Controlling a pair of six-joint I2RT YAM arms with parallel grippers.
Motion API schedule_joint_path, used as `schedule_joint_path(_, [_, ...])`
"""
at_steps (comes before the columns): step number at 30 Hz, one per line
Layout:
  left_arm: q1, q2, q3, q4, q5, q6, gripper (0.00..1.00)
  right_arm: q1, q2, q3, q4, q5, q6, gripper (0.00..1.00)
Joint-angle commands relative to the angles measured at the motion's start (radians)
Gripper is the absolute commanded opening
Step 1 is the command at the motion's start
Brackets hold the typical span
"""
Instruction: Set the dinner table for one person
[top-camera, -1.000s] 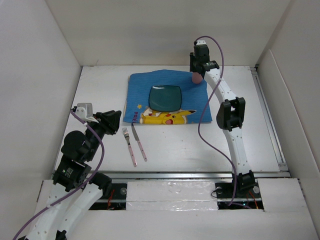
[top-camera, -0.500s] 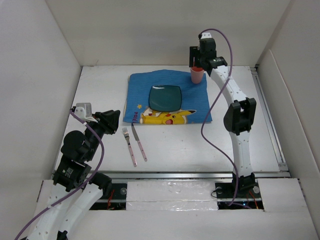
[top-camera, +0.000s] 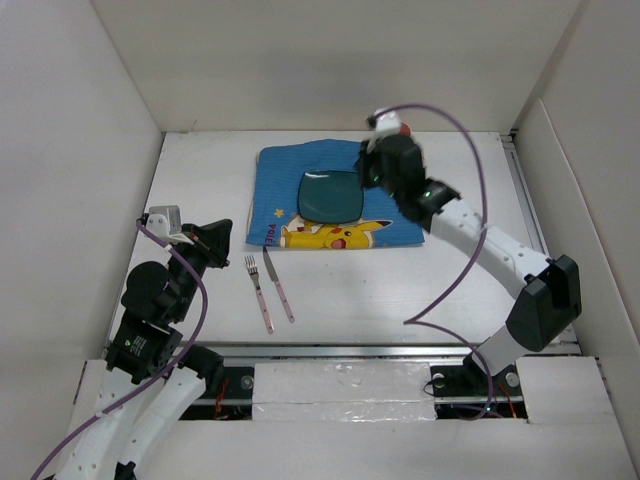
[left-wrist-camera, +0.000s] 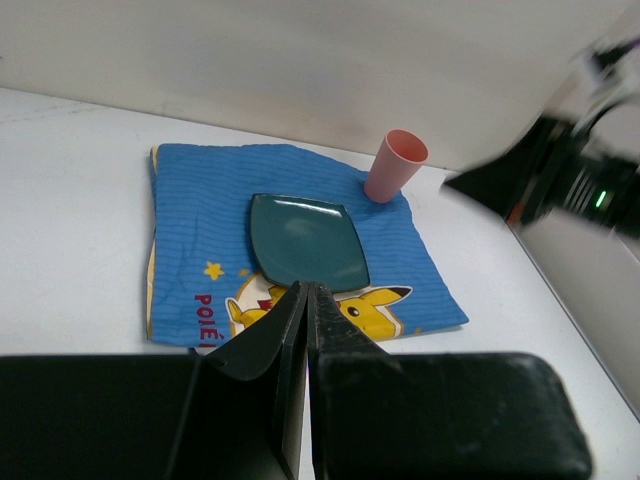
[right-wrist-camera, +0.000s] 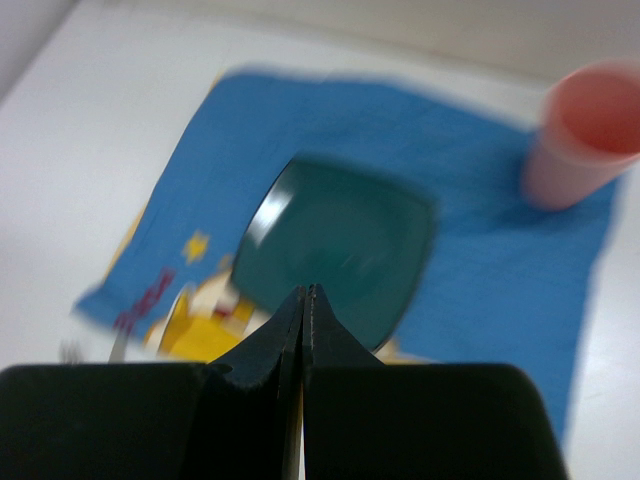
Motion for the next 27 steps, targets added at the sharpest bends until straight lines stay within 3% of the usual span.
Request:
schedule_joint_path(1, [0.007, -0.007, -0.002, 0.030, -0.012, -0.001, 0.00, 0.211, -0.038, -0.205, 0.132, -0.003, 0.076, 0.00])
schedule_joint_path(4, [0.007, -0.005, -0.002, 0.032, -0.005, -0.004, 0.00, 0.364, -0.002, -0.283, 0.076, 0.060, 0.116, 0.04])
schedule_joint_path(5, [0.007, -0.005, 0.000, 0.033, -0.003, -0.006, 0.00, 0.397, 0.013, -0.293, 0.060, 0.074, 0.118, 0.11])
schedule_joint_path(6, [0.007, -0.010, 0.000, 0.032, -0.003, -0.006, 0.00, 0.426, 0.033, -0.299, 0.061, 0.095, 0.122, 0.32])
schedule_joint_path(9, [0.007, -0.020, -0.002, 0.033, -0.011, -0.007, 0.10, 0.528, 0.115, -0.281, 0.045, 0.154, 0.140, 0.56])
schedule_joint_path(10, [0.007, -0.021, -0.003, 0.033, -0.011, -0.007, 0.14, 0.543, 0.138, -0.272, 0.055, 0.152, 0.145, 0.59])
schedule_joint_path(23, [0.007, -0.025, -0.003, 0.036, 0.006, -0.007, 0.21, 0.603, 0.437, -0.102, 0.017, 0.115, 0.174, 0.62])
schedule_joint_path(26, [0.007, -0.024, -0.005, 0.038, 0.006, -0.007, 0.21, 0.603, 0.468, -0.096, 0.012, 0.114, 0.187, 0.57])
schedule_joint_path(27, [0.007, -0.022, -0.006, 0.037, 0.006, -0.007, 0.21, 0.603, 0.474, -0.095, 0.008, 0.128, 0.199, 0.51])
